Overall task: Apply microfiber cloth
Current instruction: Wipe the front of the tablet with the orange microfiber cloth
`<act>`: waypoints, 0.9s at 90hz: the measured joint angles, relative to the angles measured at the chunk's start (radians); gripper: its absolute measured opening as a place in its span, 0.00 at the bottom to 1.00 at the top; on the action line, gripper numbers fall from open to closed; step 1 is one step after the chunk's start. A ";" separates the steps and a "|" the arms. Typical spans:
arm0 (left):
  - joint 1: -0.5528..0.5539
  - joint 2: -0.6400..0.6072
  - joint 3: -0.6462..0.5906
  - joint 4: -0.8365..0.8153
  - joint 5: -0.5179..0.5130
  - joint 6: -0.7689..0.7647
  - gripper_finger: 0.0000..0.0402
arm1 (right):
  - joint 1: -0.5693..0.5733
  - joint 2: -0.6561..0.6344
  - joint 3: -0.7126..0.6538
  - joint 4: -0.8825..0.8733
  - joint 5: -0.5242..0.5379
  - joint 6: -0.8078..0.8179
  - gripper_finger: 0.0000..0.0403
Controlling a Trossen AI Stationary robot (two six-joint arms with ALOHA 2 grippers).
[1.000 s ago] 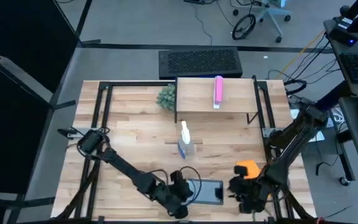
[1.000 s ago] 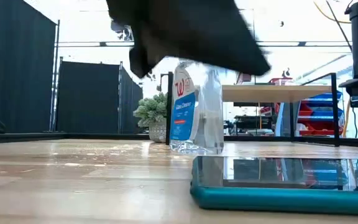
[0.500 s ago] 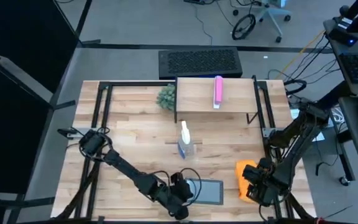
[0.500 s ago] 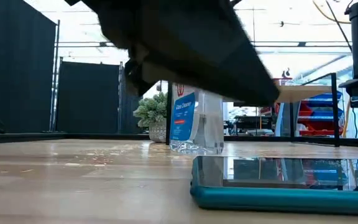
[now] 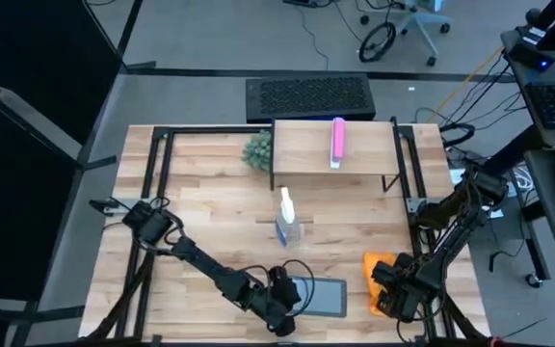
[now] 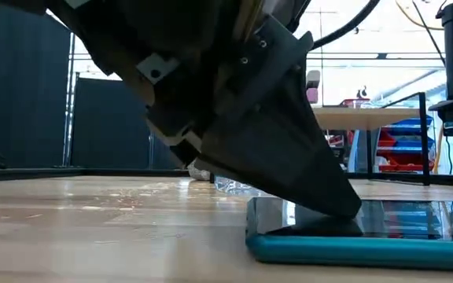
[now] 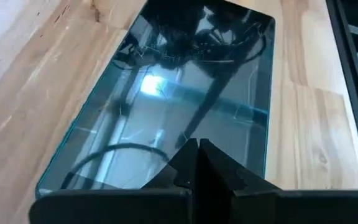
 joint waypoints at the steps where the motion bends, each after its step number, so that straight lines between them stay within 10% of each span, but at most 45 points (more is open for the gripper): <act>1: 0.000 0.000 0.000 0.000 0.000 0.000 0.00 | 0.000 -0.003 0.000 0.002 0.000 -0.008 0.44; 16: 0.000 0.000 0.000 -0.002 -0.015 0.001 0.00 | 0.004 -0.048 0.045 0.018 0.102 -0.145 0.06; 45: 0.000 0.003 -0.002 0.025 -0.019 0.008 0.00 | -0.103 -0.005 0.136 0.576 0.550 -0.769 0.01; 81: 0.003 0.014 -0.001 0.024 -0.029 0.000 0.00 | -0.291 0.268 0.142 0.731 0.394 -0.874 0.02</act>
